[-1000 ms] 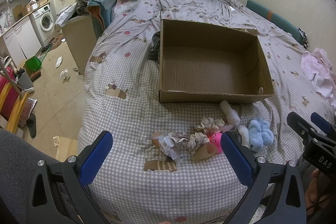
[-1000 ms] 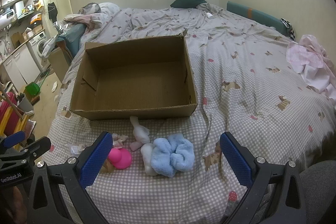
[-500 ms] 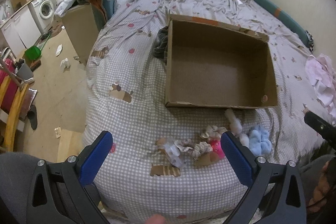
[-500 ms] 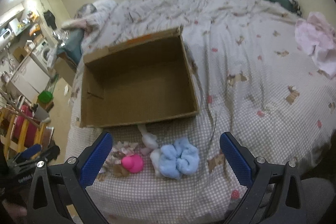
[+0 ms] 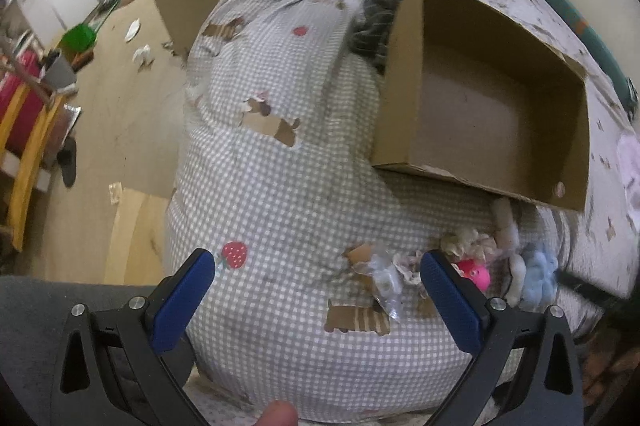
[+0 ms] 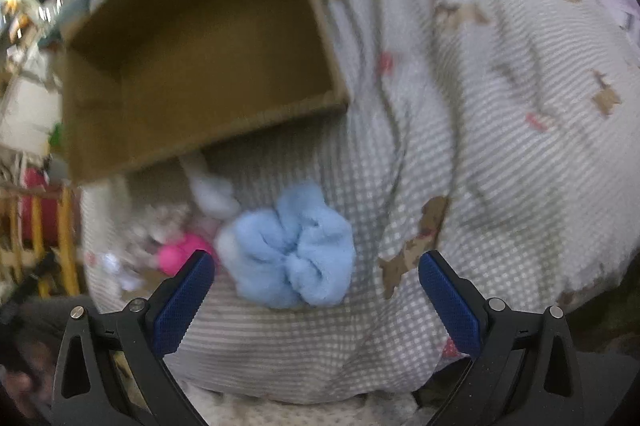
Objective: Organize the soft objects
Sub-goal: 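Grasp the light blue fuzzy plush with the right gripper while the left grasps the clear plastic bag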
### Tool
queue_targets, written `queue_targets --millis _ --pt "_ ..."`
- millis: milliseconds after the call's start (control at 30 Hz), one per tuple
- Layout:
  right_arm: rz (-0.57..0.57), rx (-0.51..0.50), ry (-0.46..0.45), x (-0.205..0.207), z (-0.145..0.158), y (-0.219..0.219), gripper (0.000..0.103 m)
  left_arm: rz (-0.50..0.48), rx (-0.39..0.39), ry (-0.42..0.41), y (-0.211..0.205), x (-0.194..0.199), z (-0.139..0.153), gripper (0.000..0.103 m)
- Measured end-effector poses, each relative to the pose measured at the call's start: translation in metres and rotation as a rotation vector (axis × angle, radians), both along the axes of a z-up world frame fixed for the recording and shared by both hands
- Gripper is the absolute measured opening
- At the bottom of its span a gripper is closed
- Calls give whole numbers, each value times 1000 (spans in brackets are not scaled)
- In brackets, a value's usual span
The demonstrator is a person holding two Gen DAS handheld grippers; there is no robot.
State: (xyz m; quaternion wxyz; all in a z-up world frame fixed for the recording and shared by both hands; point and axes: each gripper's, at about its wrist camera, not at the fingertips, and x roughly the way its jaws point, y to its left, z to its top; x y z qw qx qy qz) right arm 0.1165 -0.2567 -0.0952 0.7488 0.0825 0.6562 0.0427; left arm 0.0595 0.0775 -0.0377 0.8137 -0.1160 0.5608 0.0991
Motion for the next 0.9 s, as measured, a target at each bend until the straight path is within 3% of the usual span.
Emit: queue_targets --millis 100,300,467,500,533,600,633,667,733,800,900 --pt "58 -33 14 -1 -24 20 103 9 -5 14 3 3 -4 102" --pt "187 -87 11 -6 -45 58 103 7 0 55 1 7 -15 102" --pt "262 -187 -26 -13 -53 82 103 -2 -35 114 -2 14 -32 92" --pt "262 -190 -35 -15 -55 84 99 -6 -48 129 -3 16 -36 89" --pt "262 -187 -35 -14 -53 86 84 -8 -59 140 -4 17 -39 84" --pt "261 -151 -35 -10 -54 87 68 -9 -88 162 -5 20 -47 79" --pt "260 -140 -47 -11 -52 87 54 -10 -108 172 -5 21 -50 76" --pt "260 -130 -55 -9 -49 86 51 -12 -129 179 -5 21 -53 73" --pt "249 -109 -83 -10 -37 82 45 -19 -162 186 -7 23 -57 58" --pt "230 -86 -121 -11 -17 76 45 -32 -197 190 -9 23 -60 51" --pt "168 -40 -154 -14 0 62 45 -45 -227 196 -14 27 -63 51"
